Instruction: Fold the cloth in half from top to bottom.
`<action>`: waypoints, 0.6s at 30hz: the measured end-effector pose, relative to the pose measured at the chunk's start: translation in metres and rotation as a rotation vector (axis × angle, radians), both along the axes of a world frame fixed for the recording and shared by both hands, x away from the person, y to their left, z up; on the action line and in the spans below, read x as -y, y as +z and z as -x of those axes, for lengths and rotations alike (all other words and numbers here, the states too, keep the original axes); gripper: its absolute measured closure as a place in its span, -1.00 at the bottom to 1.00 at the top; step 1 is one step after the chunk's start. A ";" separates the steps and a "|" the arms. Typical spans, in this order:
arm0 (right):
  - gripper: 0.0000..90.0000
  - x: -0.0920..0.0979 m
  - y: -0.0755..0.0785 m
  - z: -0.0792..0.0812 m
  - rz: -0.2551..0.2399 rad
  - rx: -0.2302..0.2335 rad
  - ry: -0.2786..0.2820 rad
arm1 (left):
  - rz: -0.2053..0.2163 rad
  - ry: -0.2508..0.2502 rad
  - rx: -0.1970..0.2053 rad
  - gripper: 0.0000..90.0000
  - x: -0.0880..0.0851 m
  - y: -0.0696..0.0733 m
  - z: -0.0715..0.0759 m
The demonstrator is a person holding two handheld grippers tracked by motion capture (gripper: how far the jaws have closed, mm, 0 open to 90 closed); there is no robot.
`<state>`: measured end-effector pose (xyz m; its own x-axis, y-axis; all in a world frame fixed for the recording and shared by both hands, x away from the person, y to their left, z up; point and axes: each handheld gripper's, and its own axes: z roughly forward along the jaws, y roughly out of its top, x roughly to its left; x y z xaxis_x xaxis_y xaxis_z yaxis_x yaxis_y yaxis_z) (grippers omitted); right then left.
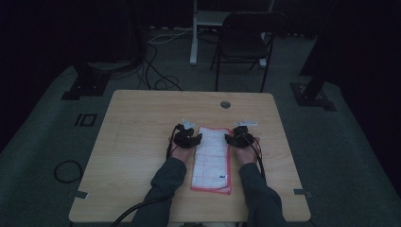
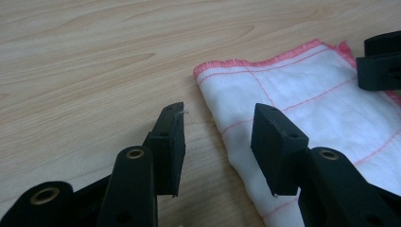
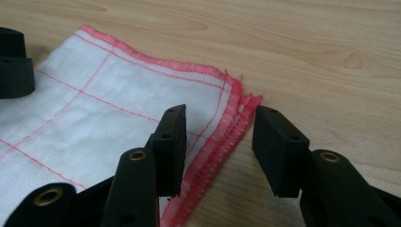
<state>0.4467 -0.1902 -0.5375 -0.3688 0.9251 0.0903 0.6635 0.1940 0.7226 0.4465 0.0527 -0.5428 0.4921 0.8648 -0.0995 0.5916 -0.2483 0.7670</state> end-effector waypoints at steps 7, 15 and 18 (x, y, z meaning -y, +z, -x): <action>0.23 -0.002 -0.002 -0.001 0.009 -0.016 -0.011 | -0.026 0.013 -0.021 0.20 0.004 -0.001 -0.007; 0.57 -0.008 0.000 -0.004 0.010 -0.036 0.003 | -0.071 0.000 -0.034 0.30 0.007 0.002 -0.009; 0.76 -0.010 0.000 -0.005 0.006 -0.036 0.025 | -0.057 -0.011 -0.050 0.52 0.007 0.003 -0.008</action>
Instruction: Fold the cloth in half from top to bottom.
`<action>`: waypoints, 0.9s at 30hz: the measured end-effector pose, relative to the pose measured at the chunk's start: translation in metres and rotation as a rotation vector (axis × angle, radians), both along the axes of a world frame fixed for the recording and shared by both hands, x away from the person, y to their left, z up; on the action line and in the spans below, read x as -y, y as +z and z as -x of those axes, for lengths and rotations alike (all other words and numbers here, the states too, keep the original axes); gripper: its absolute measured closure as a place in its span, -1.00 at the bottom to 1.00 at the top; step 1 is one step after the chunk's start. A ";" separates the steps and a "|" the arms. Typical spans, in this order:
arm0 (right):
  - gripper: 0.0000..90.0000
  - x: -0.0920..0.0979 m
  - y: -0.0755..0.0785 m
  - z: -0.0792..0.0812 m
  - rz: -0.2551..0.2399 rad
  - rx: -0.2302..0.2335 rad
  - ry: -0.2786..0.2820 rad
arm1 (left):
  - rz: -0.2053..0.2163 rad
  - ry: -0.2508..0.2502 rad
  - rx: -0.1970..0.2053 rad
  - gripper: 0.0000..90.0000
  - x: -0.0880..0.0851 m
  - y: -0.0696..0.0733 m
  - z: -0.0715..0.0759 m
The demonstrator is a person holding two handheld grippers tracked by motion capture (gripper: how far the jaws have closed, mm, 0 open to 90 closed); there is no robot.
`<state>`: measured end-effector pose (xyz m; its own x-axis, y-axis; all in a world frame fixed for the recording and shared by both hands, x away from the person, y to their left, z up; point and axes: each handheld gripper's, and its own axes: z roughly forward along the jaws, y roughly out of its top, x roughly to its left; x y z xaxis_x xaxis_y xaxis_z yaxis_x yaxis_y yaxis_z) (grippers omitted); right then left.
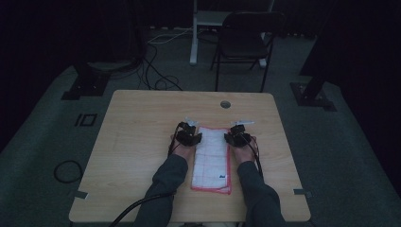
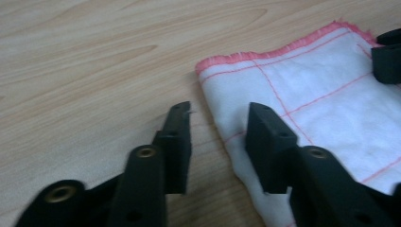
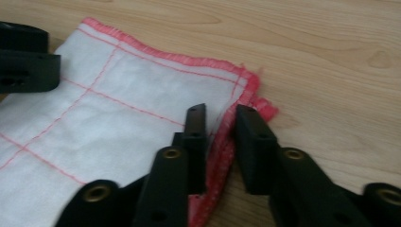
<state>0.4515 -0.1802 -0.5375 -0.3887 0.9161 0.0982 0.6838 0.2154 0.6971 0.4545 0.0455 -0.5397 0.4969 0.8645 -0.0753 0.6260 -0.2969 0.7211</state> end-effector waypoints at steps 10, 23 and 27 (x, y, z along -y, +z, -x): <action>0.89 -0.002 0.000 -0.004 -0.009 0.003 0.018 | 0.055 -0.012 -0.056 0.95 -0.001 0.002 -0.003; 0.90 0.000 0.009 -0.005 -0.043 0.036 0.014 | 0.067 -0.012 -0.019 0.96 -0.004 0.016 -0.004; 0.90 0.000 0.015 -0.005 -0.045 0.050 0.015 | 0.059 -0.022 0.001 0.96 -0.003 0.023 -0.003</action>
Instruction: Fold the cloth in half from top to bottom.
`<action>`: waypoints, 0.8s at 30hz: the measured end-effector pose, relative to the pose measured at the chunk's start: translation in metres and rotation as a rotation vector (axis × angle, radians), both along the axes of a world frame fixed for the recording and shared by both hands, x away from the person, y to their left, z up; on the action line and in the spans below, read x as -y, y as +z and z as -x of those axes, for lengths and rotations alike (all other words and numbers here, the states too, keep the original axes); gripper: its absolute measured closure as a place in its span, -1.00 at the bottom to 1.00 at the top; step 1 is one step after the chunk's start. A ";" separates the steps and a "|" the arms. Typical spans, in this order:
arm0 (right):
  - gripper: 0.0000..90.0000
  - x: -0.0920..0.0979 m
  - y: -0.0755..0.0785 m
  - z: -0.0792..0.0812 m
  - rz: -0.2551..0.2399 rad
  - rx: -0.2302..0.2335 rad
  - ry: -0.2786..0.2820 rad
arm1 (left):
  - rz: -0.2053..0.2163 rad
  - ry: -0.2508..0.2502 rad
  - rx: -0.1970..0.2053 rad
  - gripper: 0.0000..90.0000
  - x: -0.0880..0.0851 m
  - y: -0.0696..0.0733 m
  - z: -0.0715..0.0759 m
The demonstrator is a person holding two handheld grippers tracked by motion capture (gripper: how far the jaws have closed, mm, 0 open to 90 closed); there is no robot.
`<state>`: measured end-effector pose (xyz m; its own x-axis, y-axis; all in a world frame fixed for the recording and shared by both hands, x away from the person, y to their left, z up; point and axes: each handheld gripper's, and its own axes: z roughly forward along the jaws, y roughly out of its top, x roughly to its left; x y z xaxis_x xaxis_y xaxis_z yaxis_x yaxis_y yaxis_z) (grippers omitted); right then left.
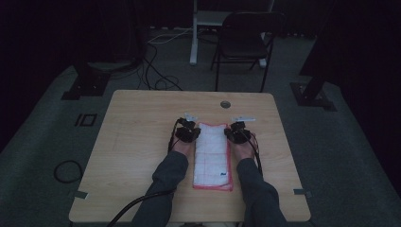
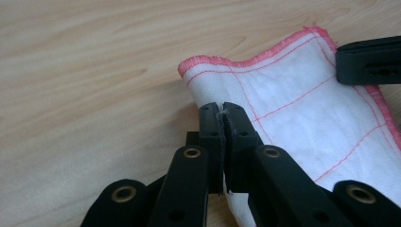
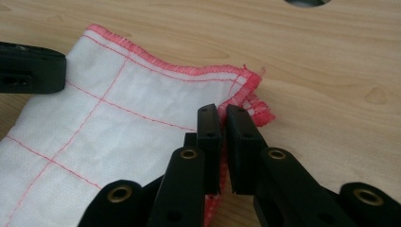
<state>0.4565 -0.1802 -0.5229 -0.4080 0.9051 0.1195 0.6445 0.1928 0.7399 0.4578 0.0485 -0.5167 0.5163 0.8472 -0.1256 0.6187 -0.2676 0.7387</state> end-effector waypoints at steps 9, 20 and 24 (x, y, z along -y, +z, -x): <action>0.90 0.001 0.013 0.000 -0.008 0.033 -0.001 | 0.021 -0.002 0.034 0.96 -0.001 0.015 0.000; 0.90 0.000 0.026 0.002 0.004 0.064 0.021 | 0.043 -0.009 0.057 0.96 -0.002 0.026 0.004; 0.90 0.002 0.026 0.006 0.000 0.072 0.027 | 0.069 -0.014 0.064 0.96 -0.004 0.028 0.008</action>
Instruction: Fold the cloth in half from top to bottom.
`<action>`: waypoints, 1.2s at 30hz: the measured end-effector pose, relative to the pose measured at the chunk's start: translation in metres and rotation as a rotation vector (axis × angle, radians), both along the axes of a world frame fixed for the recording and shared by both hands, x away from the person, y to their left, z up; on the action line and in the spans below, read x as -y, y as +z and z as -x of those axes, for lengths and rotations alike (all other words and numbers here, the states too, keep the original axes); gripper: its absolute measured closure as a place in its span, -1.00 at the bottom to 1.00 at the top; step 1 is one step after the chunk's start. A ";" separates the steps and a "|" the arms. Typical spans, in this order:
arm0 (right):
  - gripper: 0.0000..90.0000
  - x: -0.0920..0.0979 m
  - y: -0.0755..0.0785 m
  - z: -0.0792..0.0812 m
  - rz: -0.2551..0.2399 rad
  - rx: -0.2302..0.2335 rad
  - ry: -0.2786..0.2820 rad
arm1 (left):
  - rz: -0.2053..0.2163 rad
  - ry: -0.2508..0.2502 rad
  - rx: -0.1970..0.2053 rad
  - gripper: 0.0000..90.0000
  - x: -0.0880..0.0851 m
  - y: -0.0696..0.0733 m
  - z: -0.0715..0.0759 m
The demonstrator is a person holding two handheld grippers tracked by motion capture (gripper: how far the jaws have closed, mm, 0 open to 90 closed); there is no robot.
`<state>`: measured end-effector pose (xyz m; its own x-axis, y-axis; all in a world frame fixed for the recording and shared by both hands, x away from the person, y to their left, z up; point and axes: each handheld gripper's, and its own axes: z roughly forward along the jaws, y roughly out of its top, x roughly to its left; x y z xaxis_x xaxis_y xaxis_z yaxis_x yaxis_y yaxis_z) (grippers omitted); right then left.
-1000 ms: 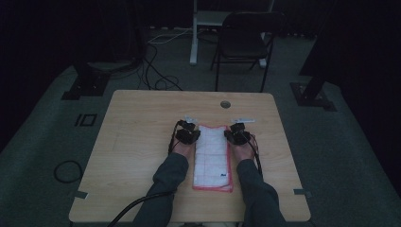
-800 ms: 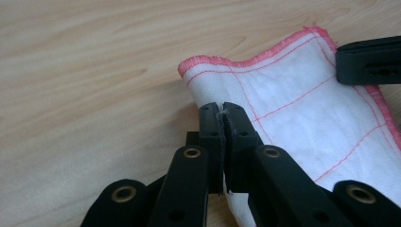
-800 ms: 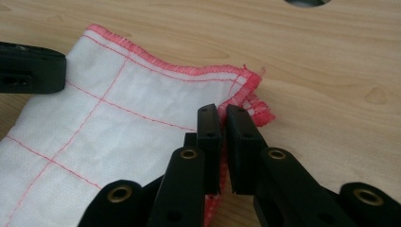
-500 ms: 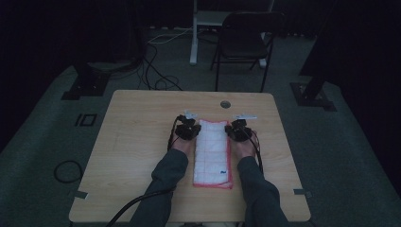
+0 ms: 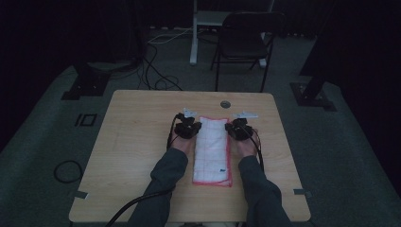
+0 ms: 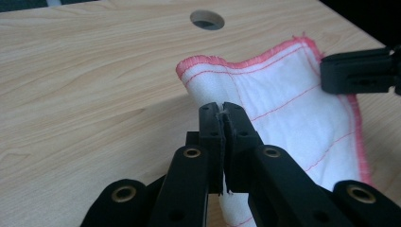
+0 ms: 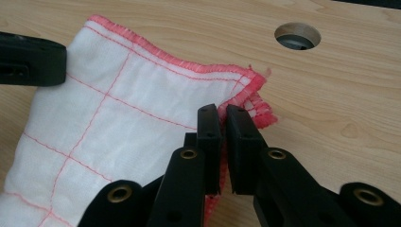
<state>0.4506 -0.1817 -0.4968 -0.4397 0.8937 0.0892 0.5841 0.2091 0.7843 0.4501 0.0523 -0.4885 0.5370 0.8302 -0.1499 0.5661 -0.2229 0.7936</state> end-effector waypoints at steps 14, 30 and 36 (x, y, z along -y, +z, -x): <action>0.90 0.009 0.006 0.020 -0.023 0.025 0.060 | 0.037 -0.030 0.026 0.95 -0.008 0.005 0.021; 0.89 0.008 0.010 0.039 -0.031 0.044 0.096 | 0.007 -0.061 0.068 0.95 -0.011 0.010 0.043; 0.89 0.011 0.009 0.044 -0.070 0.034 0.096 | 0.007 -0.067 0.076 0.95 -0.013 0.011 0.048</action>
